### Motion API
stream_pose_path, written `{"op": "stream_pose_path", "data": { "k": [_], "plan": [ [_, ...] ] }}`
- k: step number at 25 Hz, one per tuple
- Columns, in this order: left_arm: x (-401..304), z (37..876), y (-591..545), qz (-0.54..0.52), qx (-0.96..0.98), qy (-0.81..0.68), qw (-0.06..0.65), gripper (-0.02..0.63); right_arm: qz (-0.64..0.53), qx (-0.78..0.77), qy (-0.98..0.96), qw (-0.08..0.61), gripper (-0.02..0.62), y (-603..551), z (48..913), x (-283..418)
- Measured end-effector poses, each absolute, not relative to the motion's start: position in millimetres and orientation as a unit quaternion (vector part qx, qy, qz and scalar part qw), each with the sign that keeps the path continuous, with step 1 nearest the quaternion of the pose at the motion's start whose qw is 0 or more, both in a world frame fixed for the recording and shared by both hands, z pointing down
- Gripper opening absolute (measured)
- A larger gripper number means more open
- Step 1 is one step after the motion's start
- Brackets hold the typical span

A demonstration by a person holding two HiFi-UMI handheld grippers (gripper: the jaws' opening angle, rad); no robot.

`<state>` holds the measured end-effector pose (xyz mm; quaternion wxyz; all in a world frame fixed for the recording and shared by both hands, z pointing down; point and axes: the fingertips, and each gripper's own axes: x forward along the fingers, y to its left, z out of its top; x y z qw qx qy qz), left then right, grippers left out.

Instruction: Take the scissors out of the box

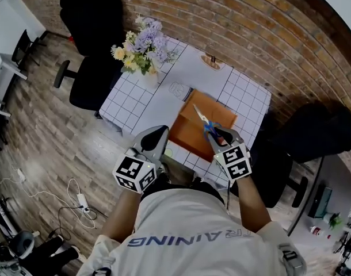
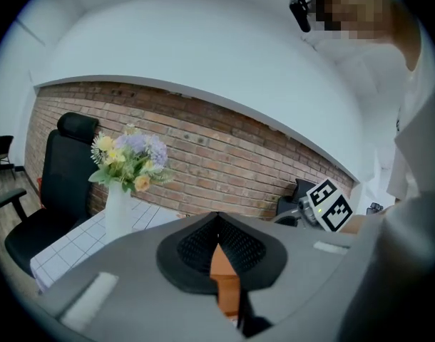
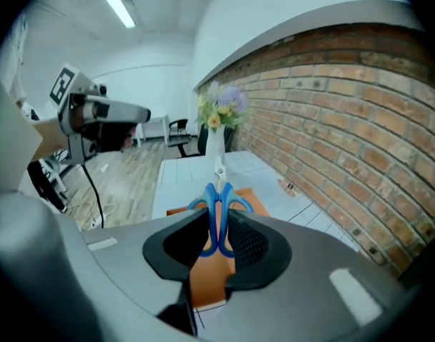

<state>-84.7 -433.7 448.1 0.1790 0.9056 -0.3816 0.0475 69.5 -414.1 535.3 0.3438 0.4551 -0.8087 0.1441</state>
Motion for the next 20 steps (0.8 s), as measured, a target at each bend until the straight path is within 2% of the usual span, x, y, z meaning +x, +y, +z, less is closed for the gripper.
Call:
{"op": "stream_pose_path", "data": {
  "k": [13, 16, 20],
  "plan": [
    [-43.2, 379.1, -448.7, 0.003, 0.932, -0.343, 0.113, -0.002, 0.048, 0.602, -0.789, 0.113, 0.104, -411.6, 376.3, 138.9],
    [-37.4, 370.2, -450.5, -0.002, 0.935, -0.337, 0.105, -0.002, 0.039, 0.62, -0.78, 0.083, 0.104, -407.2, 359.3, 152.4],
    [-28.5, 363.0, -450.2, -0.006, 0.939, -0.33, 0.097, -0.002, 0.029, 0.63, -0.772, 0.078, 0.103, -404.4, 354.1, 160.4]
  ]
}}
